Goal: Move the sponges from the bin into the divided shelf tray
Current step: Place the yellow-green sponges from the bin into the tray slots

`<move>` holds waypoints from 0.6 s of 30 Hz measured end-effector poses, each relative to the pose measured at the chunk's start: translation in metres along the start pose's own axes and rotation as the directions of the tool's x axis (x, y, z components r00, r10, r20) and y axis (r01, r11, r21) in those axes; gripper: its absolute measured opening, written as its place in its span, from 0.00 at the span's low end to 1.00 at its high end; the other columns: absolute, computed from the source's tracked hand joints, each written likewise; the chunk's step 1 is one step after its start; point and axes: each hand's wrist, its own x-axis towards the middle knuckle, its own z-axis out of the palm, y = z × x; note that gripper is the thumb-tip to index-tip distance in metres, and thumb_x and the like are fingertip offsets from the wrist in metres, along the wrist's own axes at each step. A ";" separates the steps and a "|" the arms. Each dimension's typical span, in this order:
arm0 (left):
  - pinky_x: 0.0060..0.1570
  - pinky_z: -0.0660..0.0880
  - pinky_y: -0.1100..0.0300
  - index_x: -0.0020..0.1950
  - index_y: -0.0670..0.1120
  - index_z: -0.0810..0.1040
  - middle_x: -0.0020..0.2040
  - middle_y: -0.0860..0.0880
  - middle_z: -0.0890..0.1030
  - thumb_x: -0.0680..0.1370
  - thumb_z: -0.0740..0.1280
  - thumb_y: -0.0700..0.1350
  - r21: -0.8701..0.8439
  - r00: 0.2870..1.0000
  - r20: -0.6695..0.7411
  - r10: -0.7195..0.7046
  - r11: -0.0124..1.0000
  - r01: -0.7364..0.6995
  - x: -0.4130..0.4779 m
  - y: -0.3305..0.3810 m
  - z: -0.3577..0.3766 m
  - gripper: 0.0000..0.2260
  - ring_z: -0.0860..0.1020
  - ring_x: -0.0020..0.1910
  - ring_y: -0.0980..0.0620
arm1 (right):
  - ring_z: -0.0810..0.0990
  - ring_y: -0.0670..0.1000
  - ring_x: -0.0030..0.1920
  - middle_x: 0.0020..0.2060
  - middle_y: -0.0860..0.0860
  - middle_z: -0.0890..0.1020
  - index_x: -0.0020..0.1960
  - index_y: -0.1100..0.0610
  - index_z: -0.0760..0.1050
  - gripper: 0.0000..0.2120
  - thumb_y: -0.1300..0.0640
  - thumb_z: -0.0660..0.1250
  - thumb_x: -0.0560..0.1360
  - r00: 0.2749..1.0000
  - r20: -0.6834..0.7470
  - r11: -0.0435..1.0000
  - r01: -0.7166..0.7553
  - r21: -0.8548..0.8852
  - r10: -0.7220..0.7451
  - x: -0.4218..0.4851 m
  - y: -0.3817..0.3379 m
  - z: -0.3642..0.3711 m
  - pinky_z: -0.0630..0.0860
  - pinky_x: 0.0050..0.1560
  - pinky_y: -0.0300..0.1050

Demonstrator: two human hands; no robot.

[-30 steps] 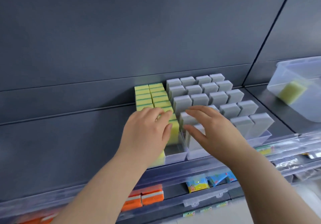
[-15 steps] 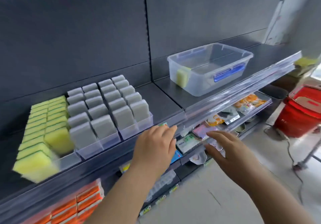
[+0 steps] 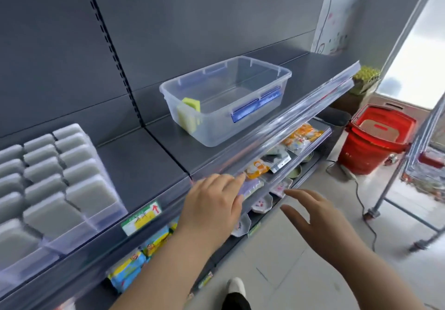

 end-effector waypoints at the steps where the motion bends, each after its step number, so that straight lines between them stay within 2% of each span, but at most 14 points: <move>1: 0.43 0.76 0.57 0.58 0.47 0.79 0.47 0.52 0.81 0.74 0.58 0.49 -0.004 1.000 -0.021 0.000 1.000 0.000 0.017 -0.006 0.004 0.17 0.79 0.46 0.50 | 0.72 0.43 0.60 0.60 0.41 0.74 0.64 0.46 0.71 0.20 0.42 0.59 0.74 1.000 -0.016 1.000 0.008 0.001 -0.008 0.019 0.005 -0.005 0.65 0.56 0.35; 5: 0.45 0.74 0.57 0.59 0.46 0.79 0.48 0.51 0.81 0.75 0.59 0.48 0.028 0.995 -0.101 -0.019 0.999 0.022 0.092 -0.040 0.012 0.17 0.79 0.47 0.51 | 0.73 0.44 0.59 0.59 0.40 0.73 0.63 0.46 0.72 0.20 0.43 0.61 0.73 0.995 -0.102 1.000 0.023 0.016 -0.021 0.098 0.024 -0.036 0.65 0.56 0.36; 8: 0.45 0.76 0.56 0.60 0.45 0.79 0.49 0.50 0.81 0.75 0.58 0.48 0.047 0.990 -0.136 -0.035 0.998 0.042 0.147 -0.066 0.013 0.18 0.79 0.47 0.49 | 0.73 0.44 0.55 0.55 0.41 0.74 0.61 0.47 0.74 0.23 0.40 0.59 0.69 0.980 -0.194 0.997 0.049 0.067 -0.036 0.154 0.036 -0.061 0.67 0.54 0.40; 10: 0.44 0.76 0.56 0.60 0.44 0.78 0.49 0.49 0.81 0.76 0.57 0.48 0.073 0.990 -0.133 -0.038 0.996 0.048 0.179 -0.079 0.016 0.18 0.79 0.47 0.49 | 0.76 0.46 0.51 0.52 0.43 0.76 0.60 0.50 0.76 0.23 0.39 0.60 0.71 0.965 -0.261 0.992 0.070 0.109 -0.039 0.186 0.045 -0.070 0.69 0.52 0.42; 12: 0.44 0.76 0.56 0.60 0.44 0.79 0.50 0.49 0.82 0.76 0.57 0.48 0.085 0.991 -0.122 -0.059 0.994 0.070 0.202 -0.090 0.024 0.18 0.80 0.47 0.49 | 0.78 0.44 0.48 0.49 0.40 0.79 0.57 0.48 0.77 0.20 0.37 0.60 0.73 0.947 -0.316 0.980 0.107 0.165 -0.050 0.215 0.056 -0.074 0.72 0.47 0.37; 14: 0.43 0.76 0.58 0.60 0.44 0.79 0.50 0.50 0.82 0.76 0.57 0.49 0.094 0.991 -0.110 -0.075 0.992 0.086 0.215 -0.099 0.033 0.18 0.80 0.47 0.50 | 0.79 0.40 0.47 0.47 0.37 0.80 0.53 0.45 0.77 0.17 0.39 0.59 0.70 0.935 -0.353 0.957 0.140 0.253 -0.043 0.240 0.064 -0.074 0.72 0.42 0.30; 18: 0.40 0.76 0.60 0.59 0.46 0.79 0.50 0.51 0.82 0.76 0.56 0.50 0.159 0.980 -0.098 -0.174 0.969 0.188 0.240 -0.114 0.051 0.18 0.80 0.47 0.52 | 0.77 0.36 0.48 0.47 0.35 0.80 0.52 0.44 0.76 0.12 0.39 0.61 0.73 0.941 -0.315 0.920 0.227 0.319 -0.123 0.316 0.073 -0.079 0.71 0.37 0.29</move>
